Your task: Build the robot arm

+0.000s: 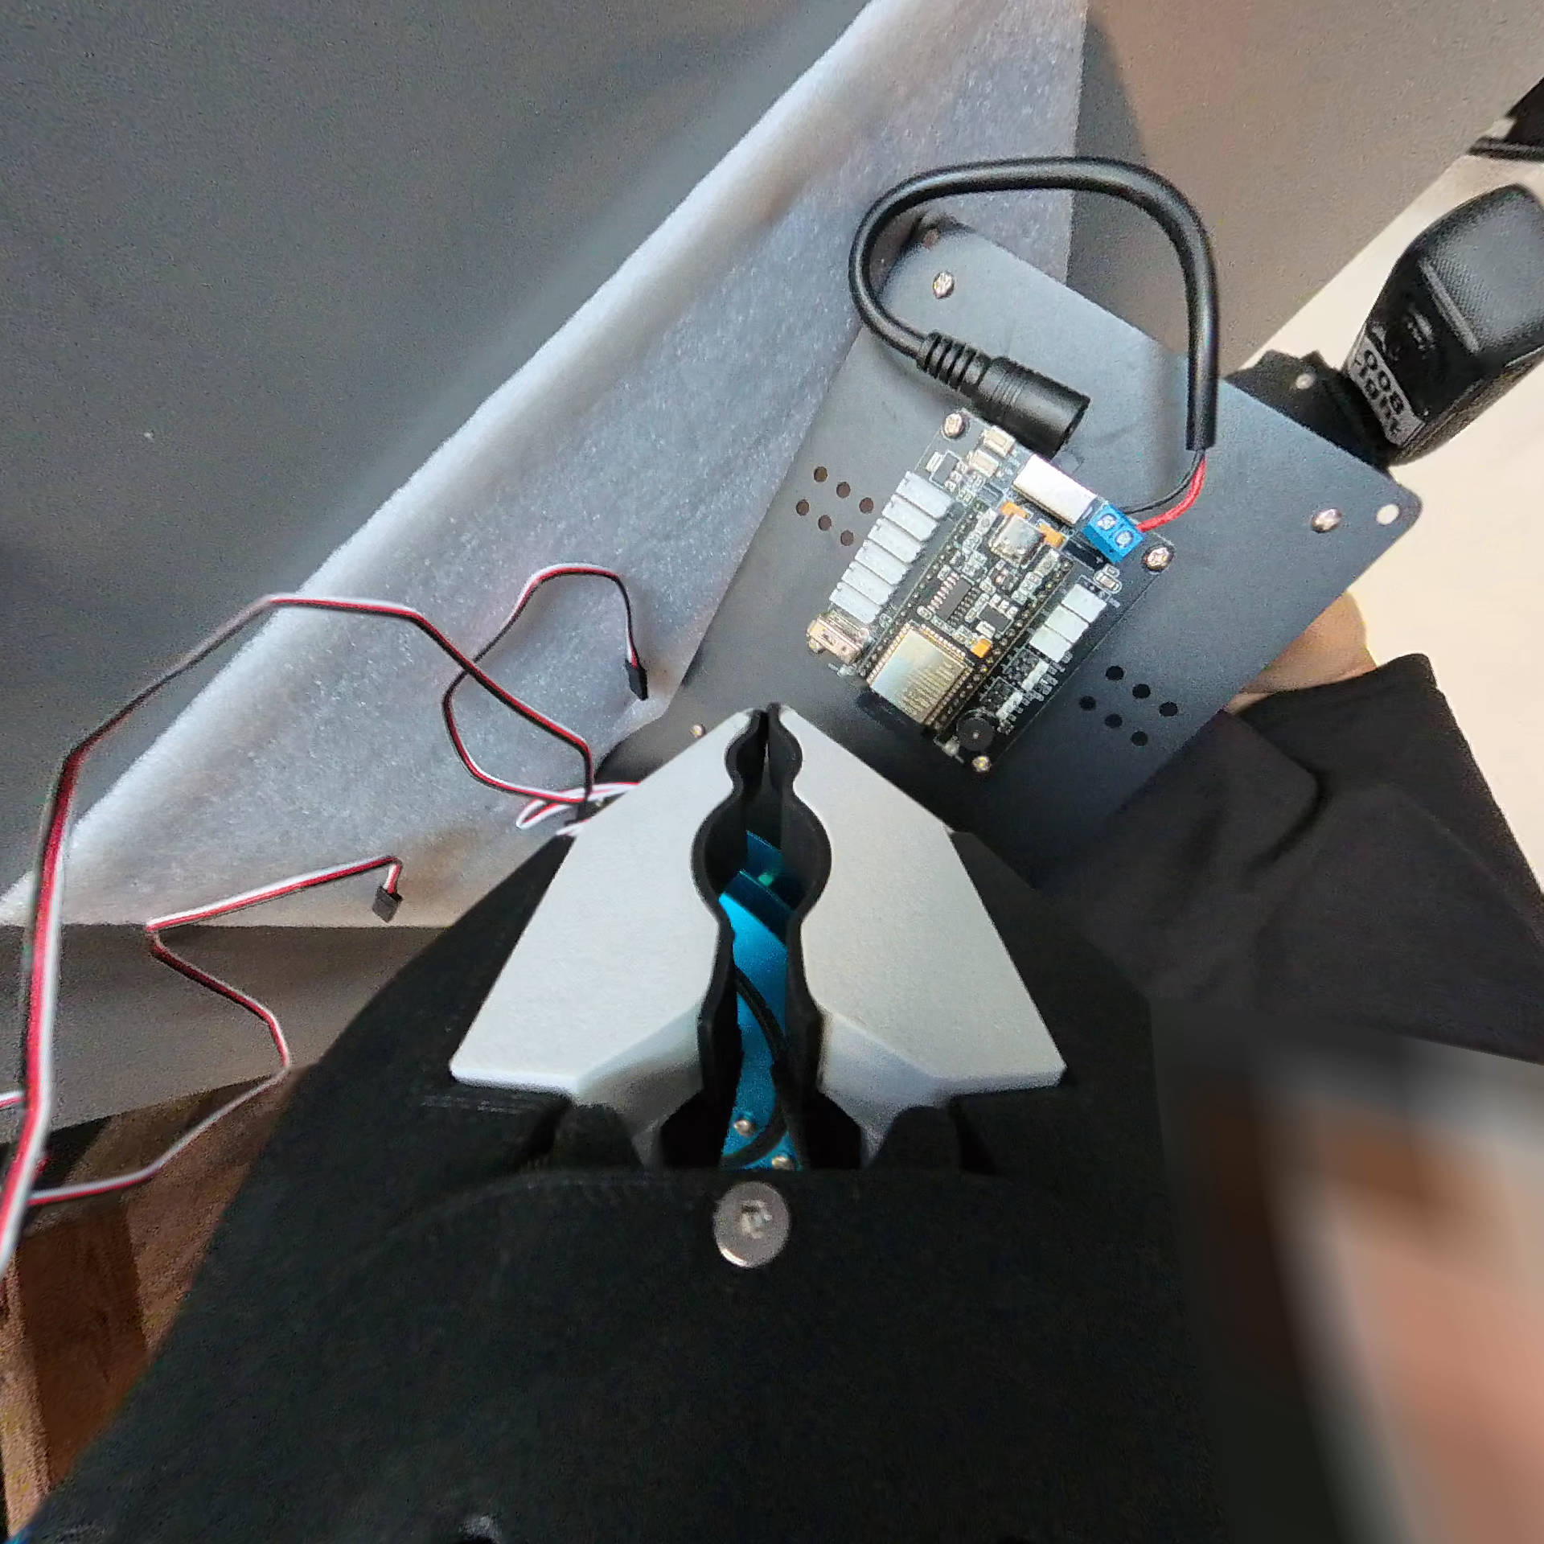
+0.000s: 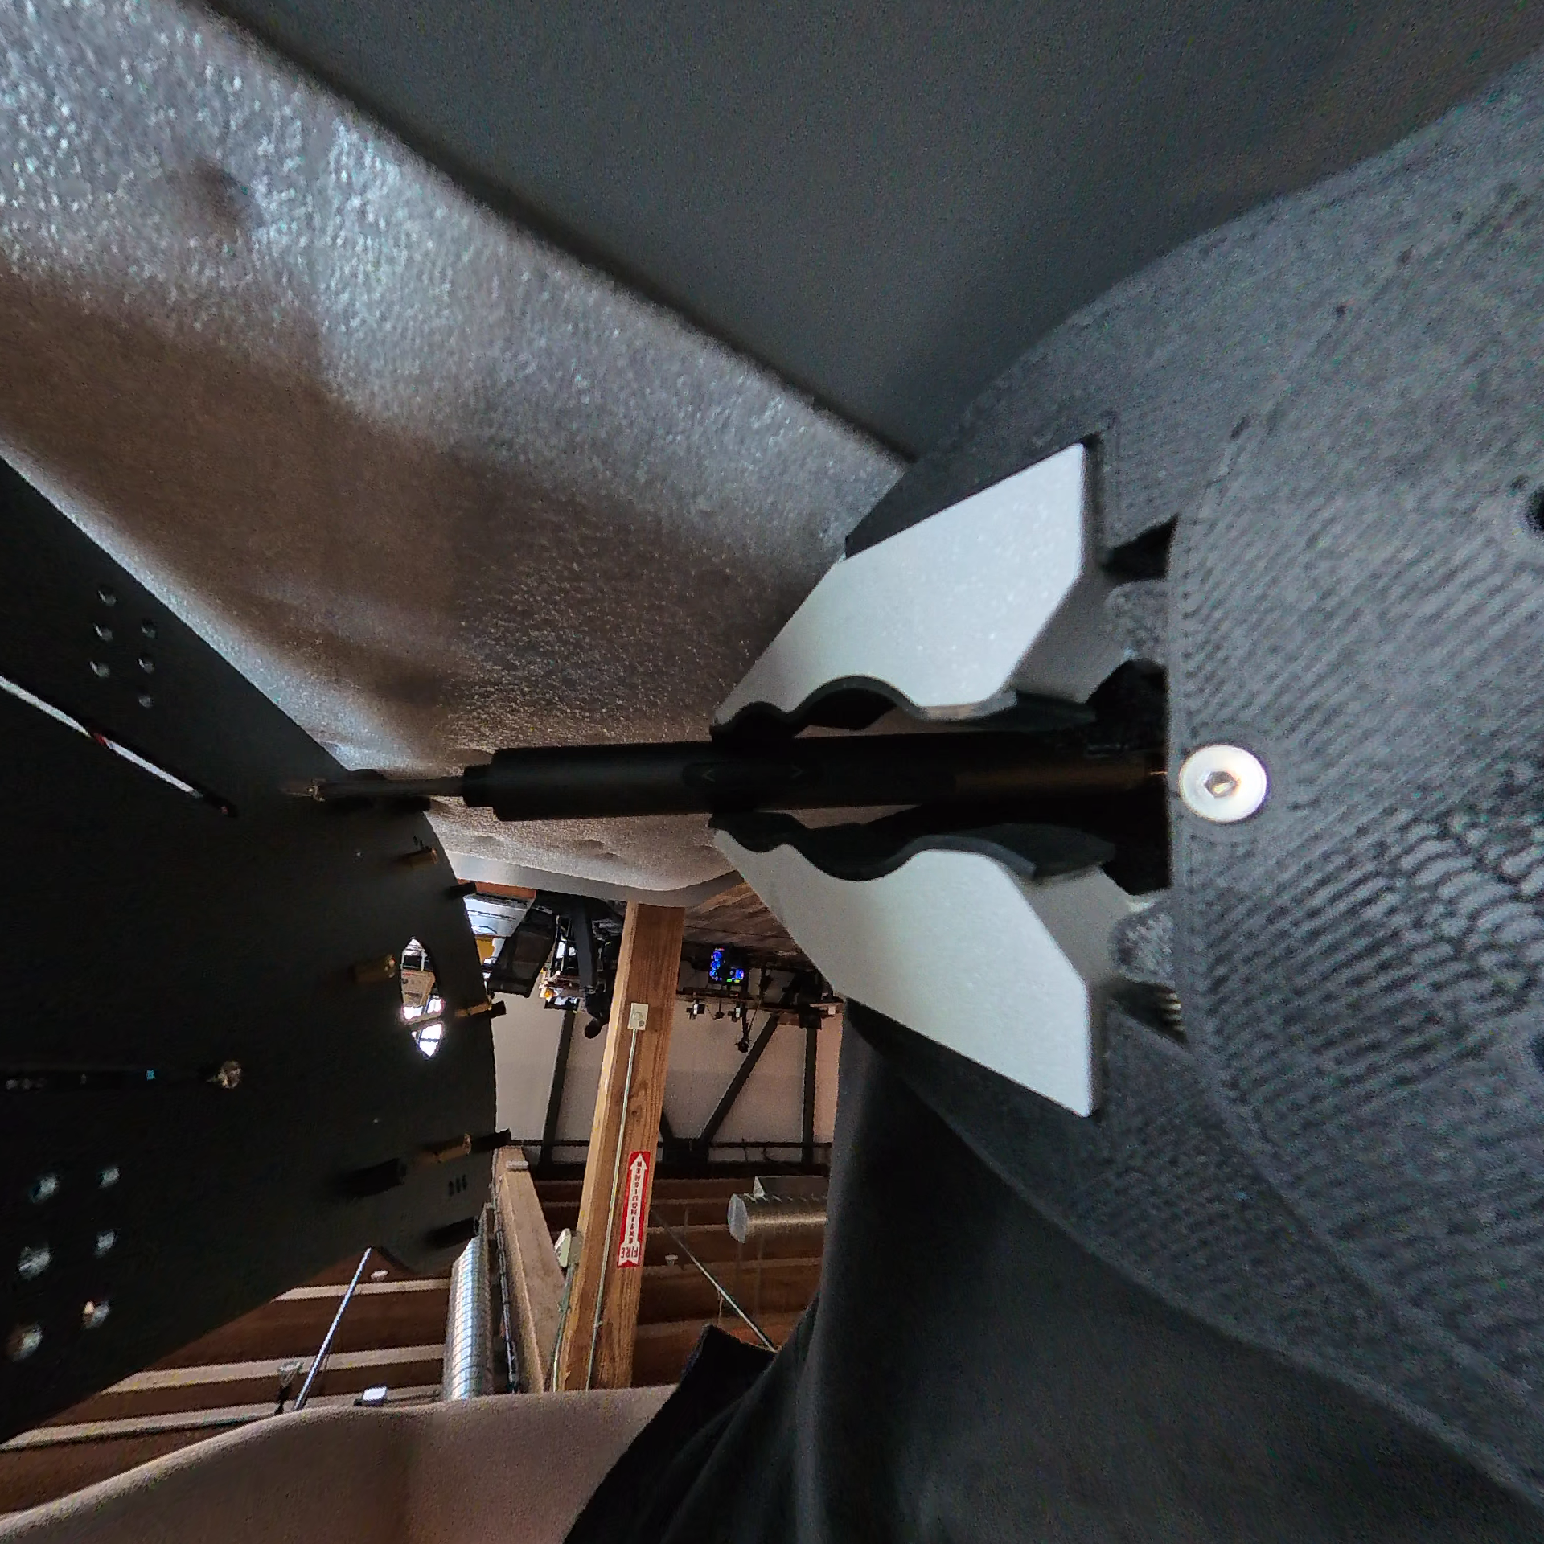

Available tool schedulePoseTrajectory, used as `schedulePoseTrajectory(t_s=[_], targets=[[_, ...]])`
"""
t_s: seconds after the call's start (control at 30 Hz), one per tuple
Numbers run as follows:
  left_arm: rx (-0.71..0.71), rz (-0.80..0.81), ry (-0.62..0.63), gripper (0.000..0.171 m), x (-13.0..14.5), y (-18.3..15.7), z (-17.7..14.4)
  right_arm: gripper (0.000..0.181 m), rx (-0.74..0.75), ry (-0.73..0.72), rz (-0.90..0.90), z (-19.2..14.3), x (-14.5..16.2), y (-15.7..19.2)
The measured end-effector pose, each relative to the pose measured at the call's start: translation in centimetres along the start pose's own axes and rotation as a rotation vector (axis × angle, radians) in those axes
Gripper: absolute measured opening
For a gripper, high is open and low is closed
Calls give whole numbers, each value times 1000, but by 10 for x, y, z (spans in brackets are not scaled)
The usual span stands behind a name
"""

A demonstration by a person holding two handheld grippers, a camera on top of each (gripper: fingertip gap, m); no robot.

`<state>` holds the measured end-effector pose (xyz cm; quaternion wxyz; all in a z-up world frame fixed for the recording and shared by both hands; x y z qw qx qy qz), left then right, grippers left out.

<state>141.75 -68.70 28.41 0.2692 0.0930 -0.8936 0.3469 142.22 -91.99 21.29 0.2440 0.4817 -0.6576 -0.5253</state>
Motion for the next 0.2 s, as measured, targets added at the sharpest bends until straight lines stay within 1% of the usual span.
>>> schedulePoseTrajectory(t_s=[0.1, 0.2], targets=[[-7, -10, -9, 0, -8, 8, 5, 16, -1, 2, 0, 0, 0, 0], [47, -8, -33, 0, -16, 8, 10, 16, 1, 3, 1, 0, 0, 0]])
Point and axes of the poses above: each gripper's, where its closed fingertips meet, z out along the fingers, x out of its underside, y = z × x across the jaws, the point moved 7 cm from there along -z, back along the fingers, and after that the axes turned 14 degrees about y, right-handed, at the moved point
